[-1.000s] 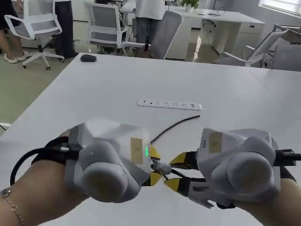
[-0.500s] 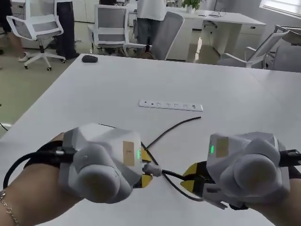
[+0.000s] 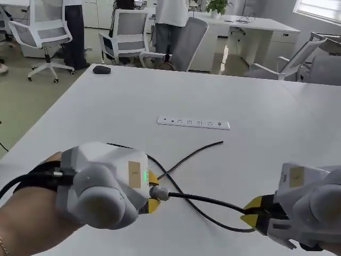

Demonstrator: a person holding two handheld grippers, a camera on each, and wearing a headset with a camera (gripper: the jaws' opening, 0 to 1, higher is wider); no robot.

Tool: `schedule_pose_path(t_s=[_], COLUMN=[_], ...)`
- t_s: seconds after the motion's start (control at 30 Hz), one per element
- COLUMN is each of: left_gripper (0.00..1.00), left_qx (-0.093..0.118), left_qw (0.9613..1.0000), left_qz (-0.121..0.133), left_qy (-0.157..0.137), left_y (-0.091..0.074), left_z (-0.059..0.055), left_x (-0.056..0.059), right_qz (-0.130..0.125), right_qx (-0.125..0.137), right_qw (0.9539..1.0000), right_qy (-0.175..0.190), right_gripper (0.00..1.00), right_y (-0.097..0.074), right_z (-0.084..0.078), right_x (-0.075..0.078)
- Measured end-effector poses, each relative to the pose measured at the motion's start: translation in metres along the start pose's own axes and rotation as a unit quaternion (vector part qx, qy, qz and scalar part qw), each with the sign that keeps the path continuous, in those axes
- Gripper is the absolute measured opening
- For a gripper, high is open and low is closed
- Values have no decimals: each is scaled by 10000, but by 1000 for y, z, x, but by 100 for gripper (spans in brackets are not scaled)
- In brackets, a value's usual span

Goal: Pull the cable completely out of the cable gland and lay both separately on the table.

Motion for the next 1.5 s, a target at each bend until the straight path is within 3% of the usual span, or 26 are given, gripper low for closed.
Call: schedule_pose_path(t_s=[0.37,0.67,0.87,1.13,1.2,1.27,1.3,1.37,1.4,1.5], left_gripper=[17,17,17,17,17,17,17,17,17,17], left_qx=[-101,-147,-139,-198,-169,-66,-130,-85,-65,-95], left_qw=[9999,9997,9992,9990,9988,9963,9953,9964,9962,9964], left_qz=[3,-5,-18,-28,-56,-216,-238,-209,-234,-265], left_qy=[-47,-187,-381,-407,-466,-832,-930,-822,-838,-804], left_y=[-5,-7,-9,-12,-13,-13,-12,-11,-10,-7], left_z=[-7,-12,-14,-17,-16,-11,-12,-9,-6,-3], left_x=[1,2,2,5,6,11,10,9,10,11], right_qz=[-265,-510,-445,-451,-407,-315,-122,194,396,695], right_qx=[-280,-776,-905,-1217,-1305,-1389,-1406,-1431,-1458,-1323], right_qw=[9988,9946,9938,9901,9893,9875,9867,9857,9857,9861], right_qy=[316,462,463,533,519,669,811,873,751,724], right_gripper=[4,4,4,4,4,7,17,33,34,43], right_y=[3,6,12,21,23,23,24,25,25,25], right_z=[-37,-76,-100,-128,-134,-137,-137,-134,-130,-115], right_x=[15,42,51,60,60,56,50,39,32,18])
Point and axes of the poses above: the centre of the closed fingertips' face, and the gripper's own axes: y roughly forward along the fingers, x roughly to its right, z roughly out of its top, the point moved 4 cm from there along -y, roughly backward along the fingers, and after that the axes turned 2 degrees about -y, right-handed, at the moved point
